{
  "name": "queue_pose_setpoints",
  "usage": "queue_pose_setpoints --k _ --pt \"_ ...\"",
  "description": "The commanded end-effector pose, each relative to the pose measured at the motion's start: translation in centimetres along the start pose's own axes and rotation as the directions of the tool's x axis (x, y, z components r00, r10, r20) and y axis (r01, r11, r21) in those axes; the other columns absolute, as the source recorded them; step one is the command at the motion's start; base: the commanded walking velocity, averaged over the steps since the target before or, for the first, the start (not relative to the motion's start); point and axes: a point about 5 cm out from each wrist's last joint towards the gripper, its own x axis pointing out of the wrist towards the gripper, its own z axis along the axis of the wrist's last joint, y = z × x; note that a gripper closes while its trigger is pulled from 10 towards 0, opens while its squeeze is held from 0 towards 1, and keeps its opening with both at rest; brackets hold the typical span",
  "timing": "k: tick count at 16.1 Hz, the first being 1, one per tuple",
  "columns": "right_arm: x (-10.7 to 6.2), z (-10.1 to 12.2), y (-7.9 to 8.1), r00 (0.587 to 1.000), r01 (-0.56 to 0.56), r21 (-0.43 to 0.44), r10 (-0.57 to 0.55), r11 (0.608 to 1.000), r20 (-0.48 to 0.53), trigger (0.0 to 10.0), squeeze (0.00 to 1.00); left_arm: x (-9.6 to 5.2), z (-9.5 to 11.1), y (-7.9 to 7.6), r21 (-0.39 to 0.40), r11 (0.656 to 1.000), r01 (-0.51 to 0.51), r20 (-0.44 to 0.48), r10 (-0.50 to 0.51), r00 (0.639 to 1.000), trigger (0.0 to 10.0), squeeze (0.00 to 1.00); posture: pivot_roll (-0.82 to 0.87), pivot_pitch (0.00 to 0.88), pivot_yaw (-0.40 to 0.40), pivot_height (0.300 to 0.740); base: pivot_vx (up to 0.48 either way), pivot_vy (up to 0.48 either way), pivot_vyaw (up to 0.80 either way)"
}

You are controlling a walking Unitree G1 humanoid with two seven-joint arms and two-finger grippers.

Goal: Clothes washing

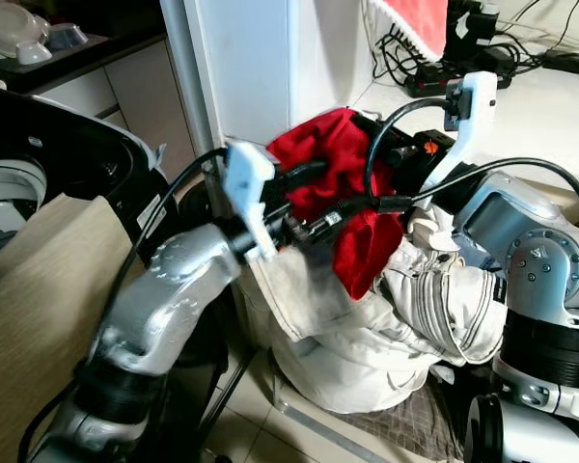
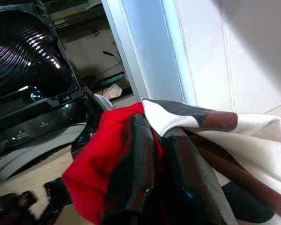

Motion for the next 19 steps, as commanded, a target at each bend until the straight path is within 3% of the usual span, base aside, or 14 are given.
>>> queue_pose_setpoints --k 1,4,5,6,10,19 --pt "0.0 0.8 1.0 0.999 -0.039 -0.022 0.04 0.999 0.03 0.0 0.0 0.3 0.6 -0.2 -0.013 1.0 0.017 0.03 -0.016 0.999 10.0 0.0 -0.13 0.0 0.058 0.74 0.0 0.0 0.0" --pt "0.0 0.6 1.1 0.999 -0.035 -0.019 0.036 0.999 0.029 0.0 0.0 0.4 0.8 -0.6 -0.049 0.998 0.031 0.061 -0.028 0.998 9.7 0.0 -0.13 0.0 0.062 0.74 0.0 0.0 0.0" --pt "0.0 0.6 1.1 0.999 -0.033 -0.021 0.034 0.999 0.026 0.0 0.0 0.5 0.8 -0.4 -0.067 0.998 0.019 0.071 -0.014 0.997 1.5 0.0 -0.13 0.0 0.063 0.74 0.0 0.0 0.0" --pt "0.0 0.6 1.1 0.999 -0.033 -0.02 0.033 0.999 0.026 0.0 0.0 0.5 0.9 -0.2 -0.078 0.997 0.009 0.08 -0.003 0.997 0.0 0.0 -0.13 0.0 0.062 0.74 0.0 0.0 0.0" --pt "0.1 0.3 1.1 0.999 -0.032 -0.023 0.032 0.999 0.014 0.0 0.0 0.5 0.9 0.5 -0.097 0.994 -0.056 0.071 0.063 0.995 0.0 0.0 -0.13 0.0 0.06 0.74 0.0 0.0 0.0" --pt "0.2 0.0 1.2 1.0 -0.029 -0.033 0.029 0.999 0.0 0.0 0.0 0.1 0.3 0.4 -0.1 0.995 -0.014 0.055 0.019 0.998 0.0 0.0 -0.13 0.0 0.064 0.74 0.0 0.0 0.0"
